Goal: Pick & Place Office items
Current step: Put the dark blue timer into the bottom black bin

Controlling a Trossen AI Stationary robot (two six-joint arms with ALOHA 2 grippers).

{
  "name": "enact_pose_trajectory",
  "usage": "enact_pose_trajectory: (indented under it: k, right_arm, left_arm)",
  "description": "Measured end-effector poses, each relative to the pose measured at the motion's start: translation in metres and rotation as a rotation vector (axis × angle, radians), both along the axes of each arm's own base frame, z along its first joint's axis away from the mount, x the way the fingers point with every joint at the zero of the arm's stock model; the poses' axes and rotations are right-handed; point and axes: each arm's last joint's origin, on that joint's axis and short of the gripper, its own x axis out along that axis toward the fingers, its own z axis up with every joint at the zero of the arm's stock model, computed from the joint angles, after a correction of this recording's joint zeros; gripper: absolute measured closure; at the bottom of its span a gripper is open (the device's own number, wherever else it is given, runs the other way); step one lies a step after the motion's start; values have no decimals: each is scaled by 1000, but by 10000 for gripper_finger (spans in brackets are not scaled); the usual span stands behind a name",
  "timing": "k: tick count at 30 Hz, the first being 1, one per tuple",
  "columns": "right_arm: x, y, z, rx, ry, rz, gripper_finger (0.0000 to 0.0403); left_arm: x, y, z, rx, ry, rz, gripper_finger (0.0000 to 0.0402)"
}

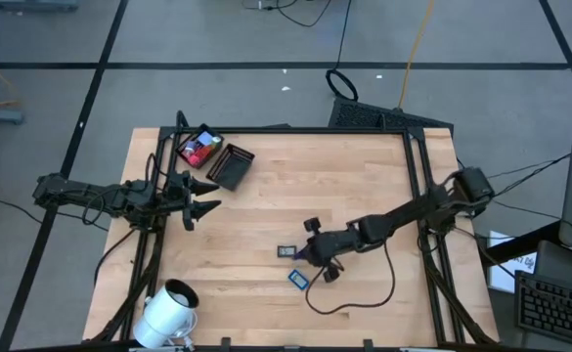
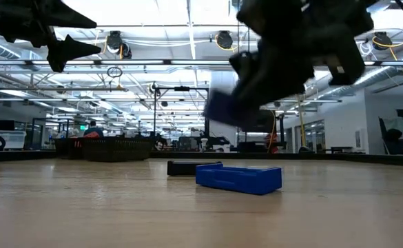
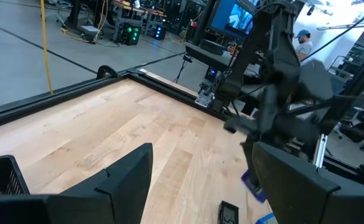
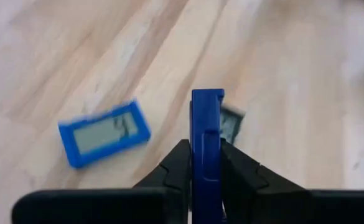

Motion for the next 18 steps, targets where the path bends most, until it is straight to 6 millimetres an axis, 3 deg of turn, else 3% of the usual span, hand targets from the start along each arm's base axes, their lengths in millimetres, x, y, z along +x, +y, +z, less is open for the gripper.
enact_pose_trajectory:
  k: [4,9,14,18]
  right_arm:
    - [0,-15,28,35,-117,-45,349]
    - [6,-48,59,113,-307,-146,357]
    - [14,-75,70,187,-432,-148,353]
    - [19,-93,63,184,-434,-192,352]
  left_arm:
    - [0,0,0,0,0,0,123]
    - [0,0,0,0,0,0,123]
    - [0,0,0,0,0,0,123]
    - [0,0,0,0,0,0,123]
